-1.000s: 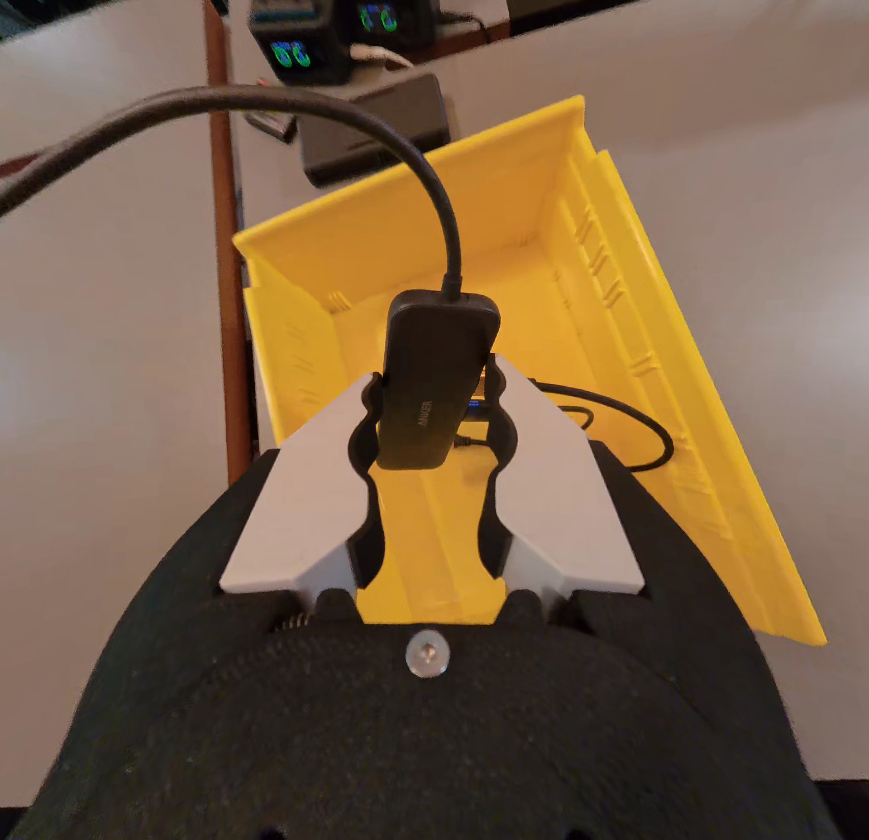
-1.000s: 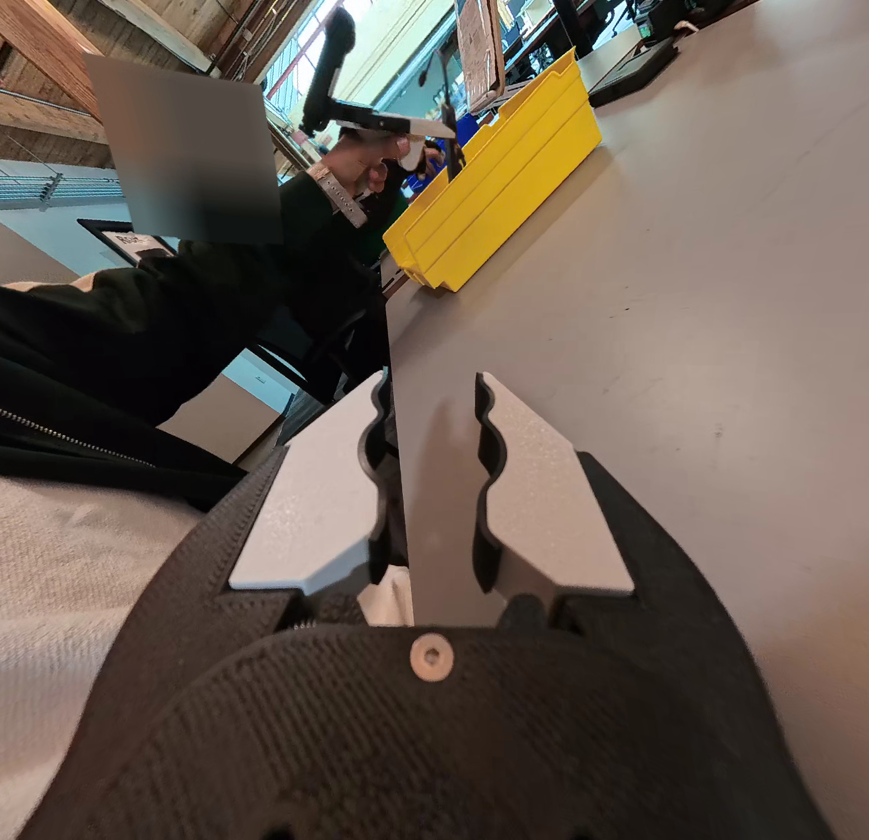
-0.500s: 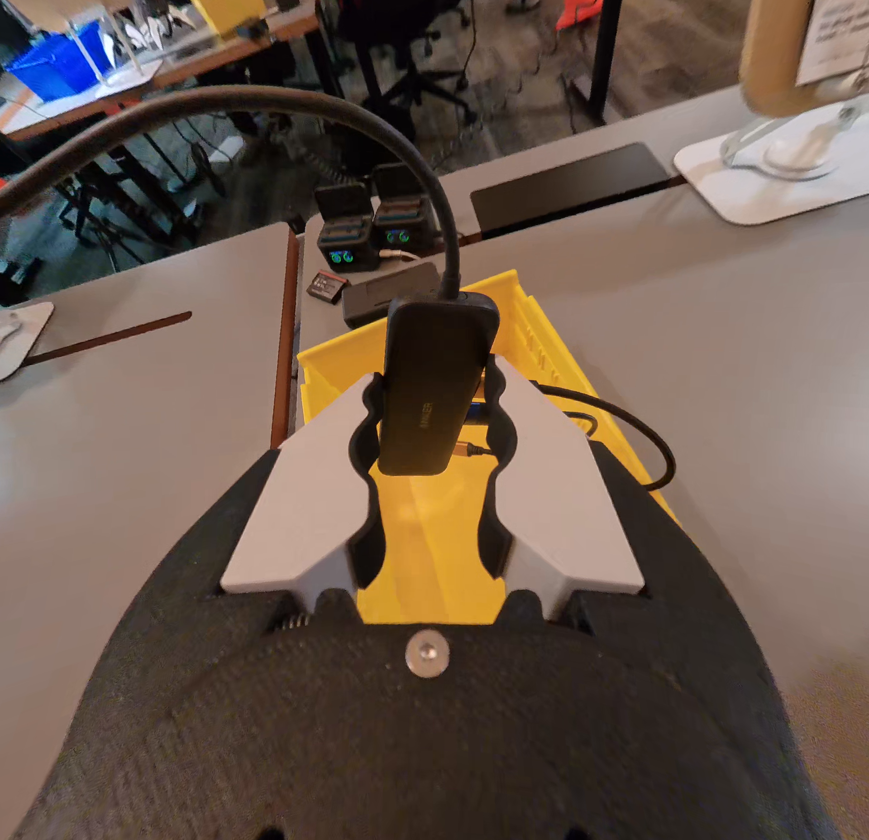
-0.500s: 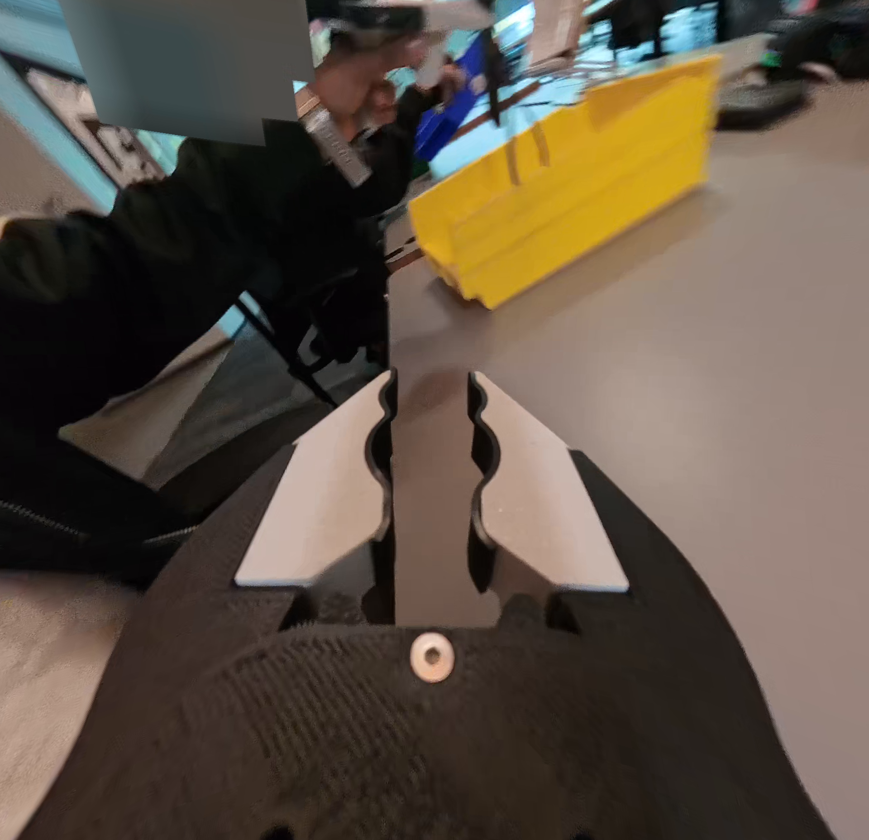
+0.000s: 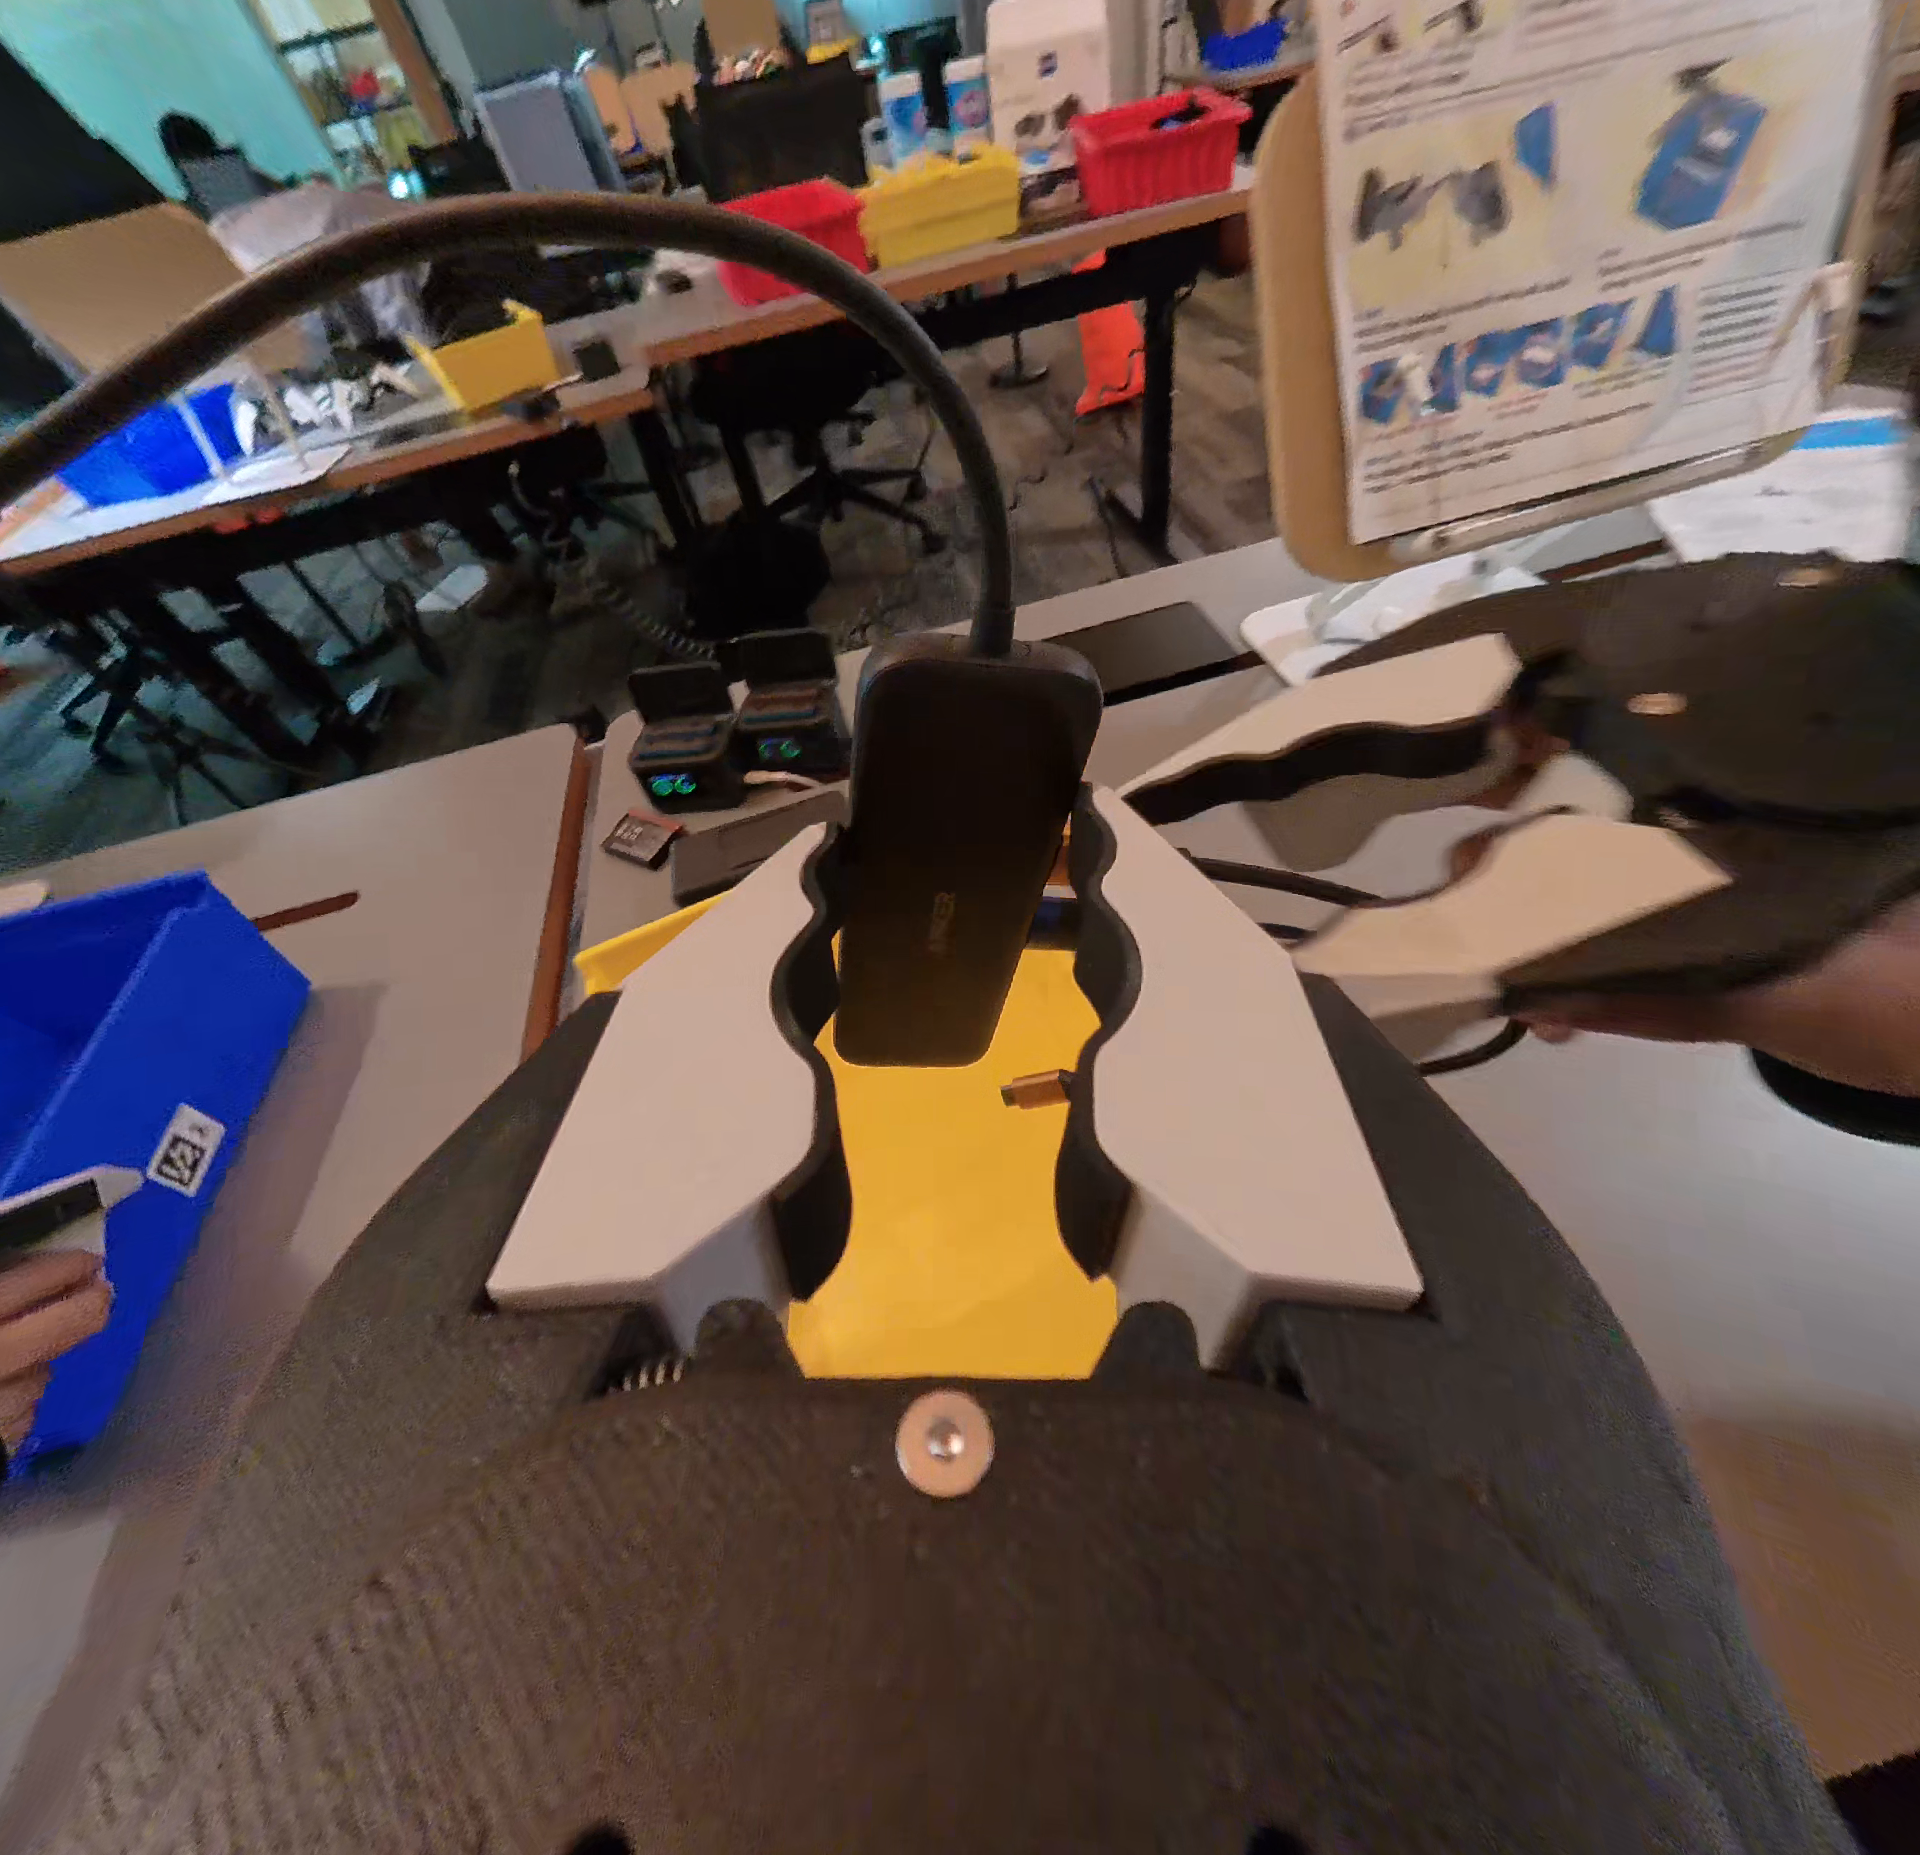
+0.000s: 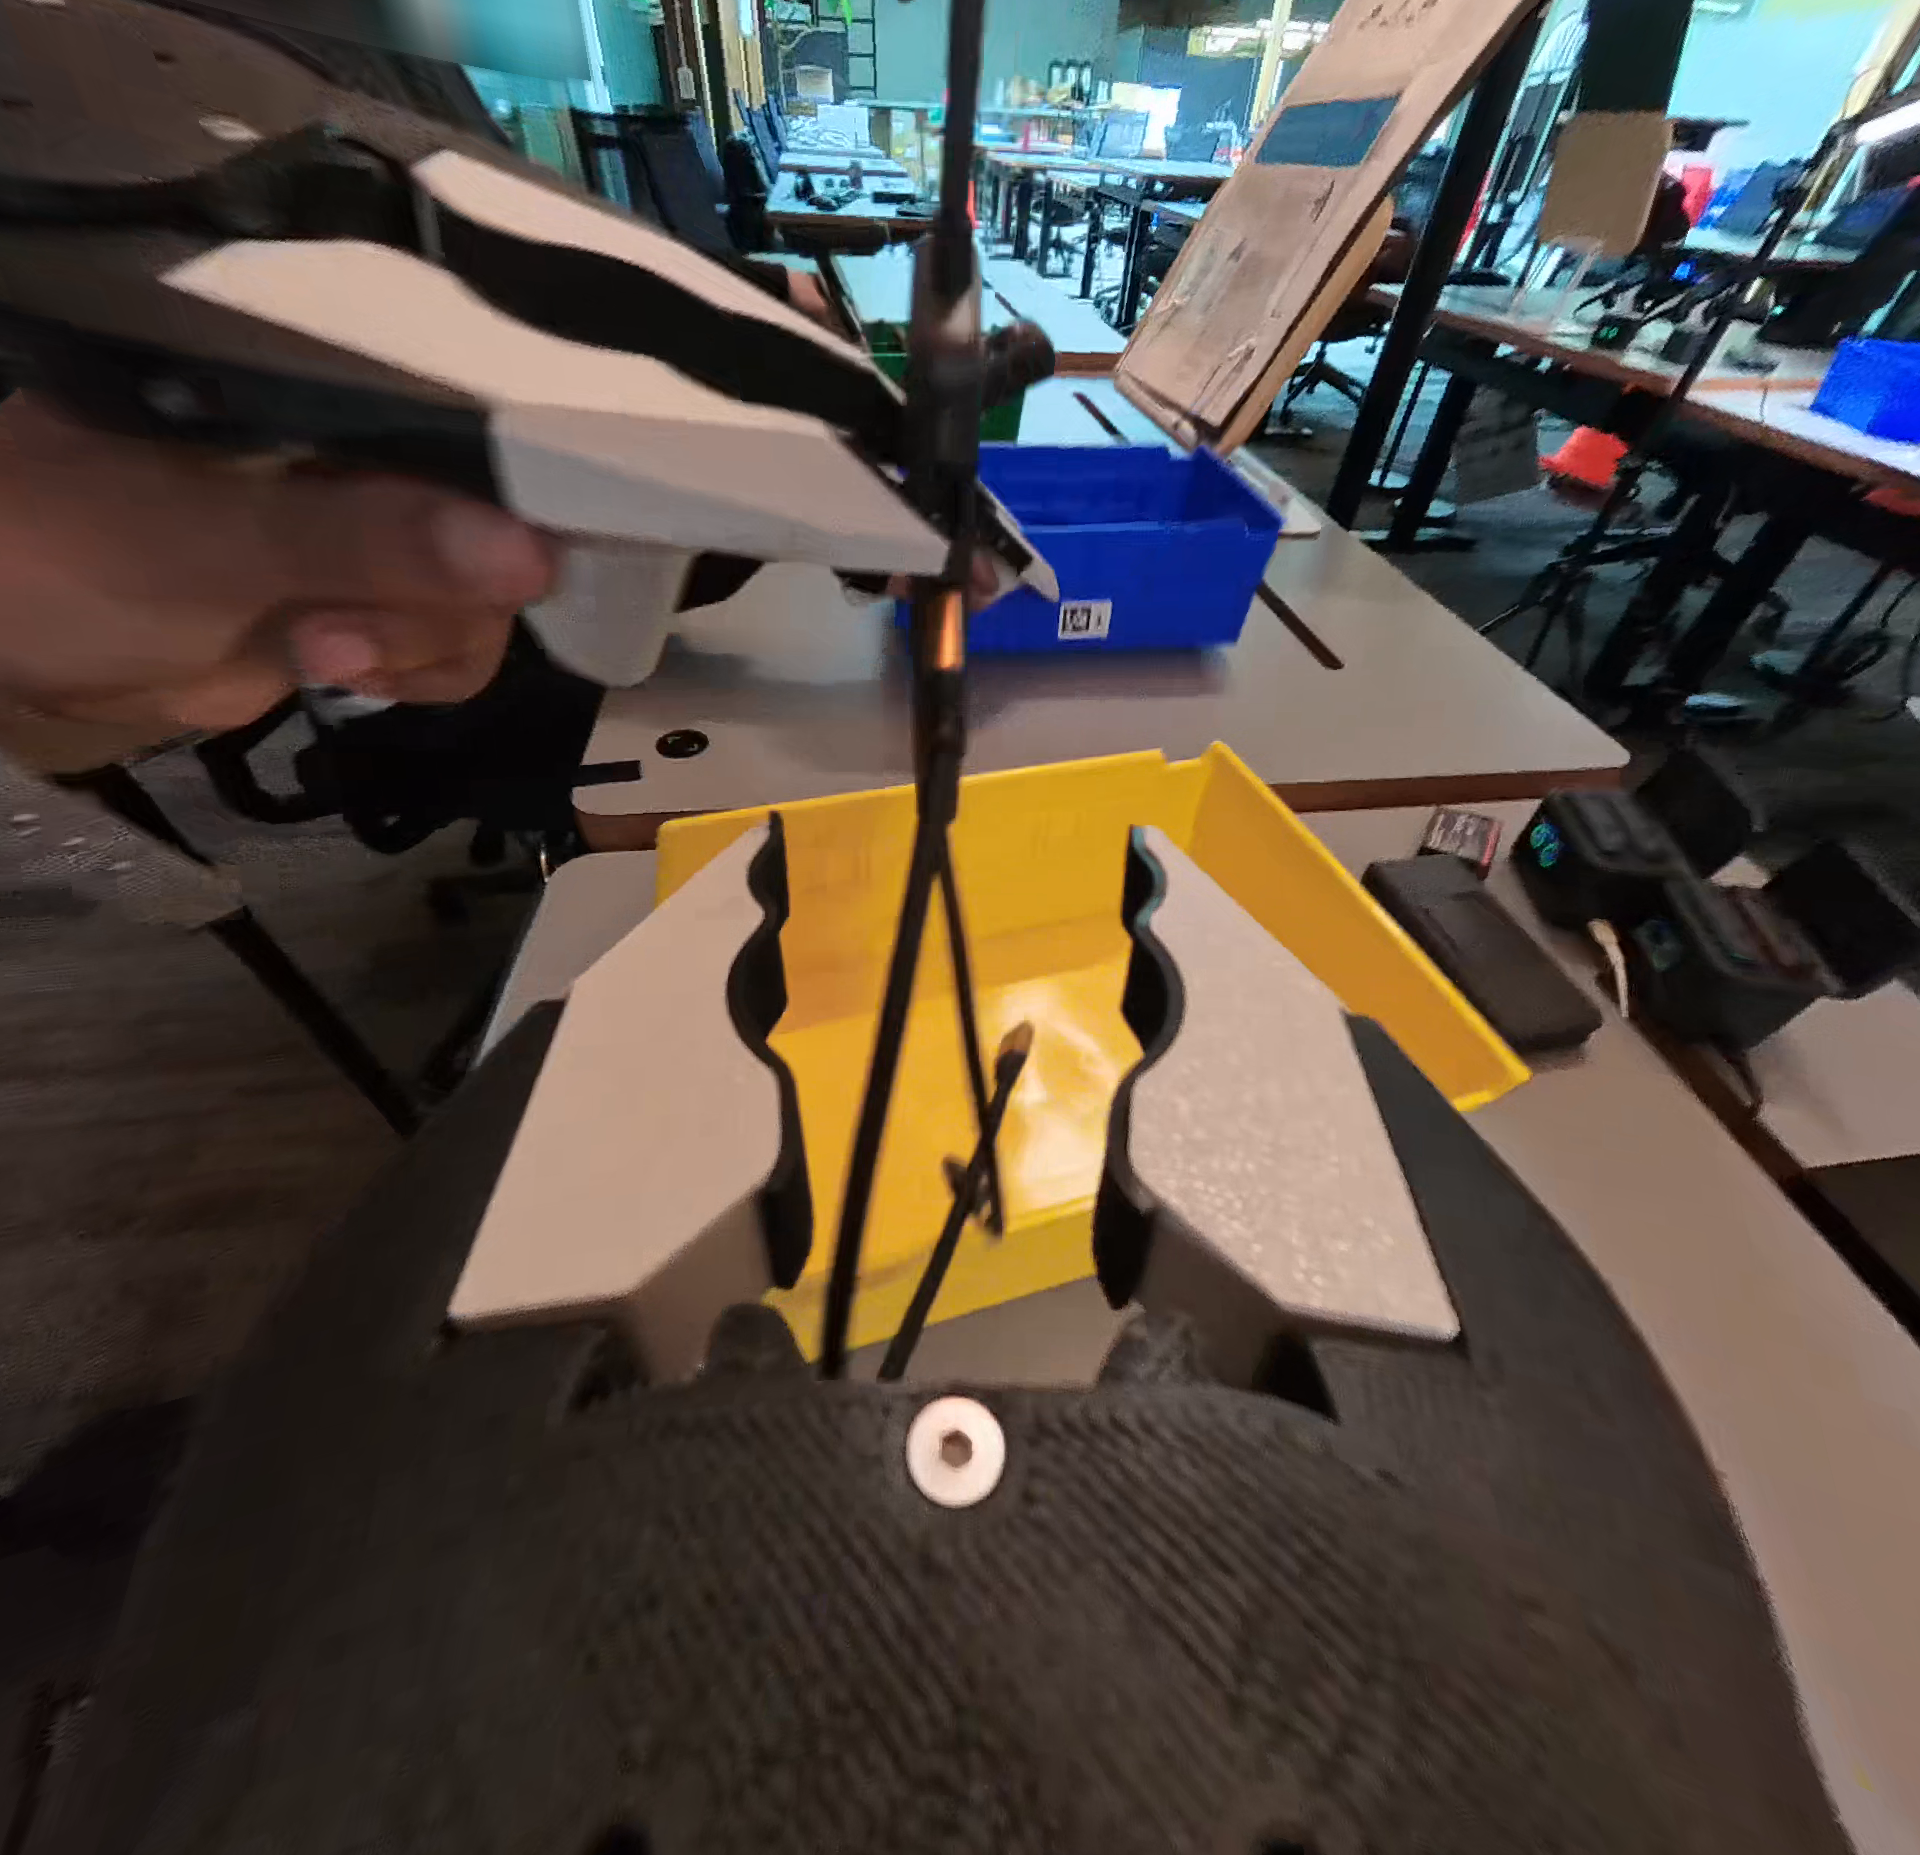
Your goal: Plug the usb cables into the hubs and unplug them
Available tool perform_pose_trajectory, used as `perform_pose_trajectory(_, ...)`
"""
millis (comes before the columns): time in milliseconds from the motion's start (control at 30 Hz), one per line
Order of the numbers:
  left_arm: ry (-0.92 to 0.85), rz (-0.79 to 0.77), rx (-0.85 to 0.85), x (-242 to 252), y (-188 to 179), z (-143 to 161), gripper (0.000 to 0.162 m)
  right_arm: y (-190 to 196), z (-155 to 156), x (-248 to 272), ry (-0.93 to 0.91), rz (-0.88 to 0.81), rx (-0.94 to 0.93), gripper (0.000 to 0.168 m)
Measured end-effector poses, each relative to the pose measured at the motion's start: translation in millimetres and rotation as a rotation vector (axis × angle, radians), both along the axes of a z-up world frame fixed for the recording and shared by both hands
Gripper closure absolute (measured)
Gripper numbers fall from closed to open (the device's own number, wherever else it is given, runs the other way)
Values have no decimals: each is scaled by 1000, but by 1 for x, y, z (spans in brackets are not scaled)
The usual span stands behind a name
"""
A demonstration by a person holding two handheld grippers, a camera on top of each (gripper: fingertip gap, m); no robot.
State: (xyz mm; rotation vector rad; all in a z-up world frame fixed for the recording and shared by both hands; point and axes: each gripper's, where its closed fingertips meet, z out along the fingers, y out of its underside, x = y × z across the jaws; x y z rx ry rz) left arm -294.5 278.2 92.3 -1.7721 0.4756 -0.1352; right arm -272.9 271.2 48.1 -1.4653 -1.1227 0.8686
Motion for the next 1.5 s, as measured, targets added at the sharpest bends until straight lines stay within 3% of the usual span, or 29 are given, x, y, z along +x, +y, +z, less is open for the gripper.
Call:
perform_pose_trajectory(33,2,-20,9,10,-5,2,119,-2,0,0,-11,16,8,109)
perform_pose_trajectory(67,8,-35,18,20,-10,4,118,-9,-1,1,-32,58,8,125)
perform_pose_trajectory(100,18,-42,30,30,-14,6,118,-18,-2,7,-49,97,2,163)
perform_pose_trajectory(233,-18,-184,42,87,-37,6,121,-41,0,61,-39,112,14,165)
perform_pose_trajectory(300,-107,-255,34,118,-51,-7,102,-60,-7,104,6,144,-81,165)
perform_pose_trajectory(367,-290,-309,30,150,-65,-31,89,-79,-20,156,71,146,-170,166)
perform_pose_trajectory(433,-472,-427,-26,197,-84,-67,89,-100,-42,211,109,122,-209,165)
perform_pose_trajectory(533,-561,-615,-207,280,-114,-125,83,-131,-77,280,146,82,-334,165)
perform_pose_trajectory(633,-650,-849,-333,353,-147,-144,97,-162,-104,328,150,81,-398,165)
perform_pose_trajectory(733,-639,-1074,-463,399,-175,-154,129,-180,-111,354,153,114,-431,165)
perform_pose_trajectory(767,-670,-1107,-474,405,-176,-150,143,-176,-112,362,152,93,-422,165)
perform_pose_trajectory(833,-713,-1120,-479,417,-171,-148,152,-166,-113,377,217,66,-440,165)
perform_pose_trajectory(933,-737,-1070,-465,422,-157,-155,152,-152,-116,390,298,5,-470,158)
perform_pose_trajectory(1033,-796,-1036,-489,408,-142,-161,152,-143,-114,397,299,-94,-372,129)
perform_pose_trajectory(1167,-875,-1053,-514,397,-126,-156,152,-139,-116,405,261,-202,-283,120)
perform_pose_trajectory(1333,-749,-1146,-537,406,-121,-160,152,-131,-108,419,283,-300,-201,121)
perform_pose_trajectory(1500,-674,-1094,-360,409,-118,-153,152,-125,-94,435,334,-348,-129,127)
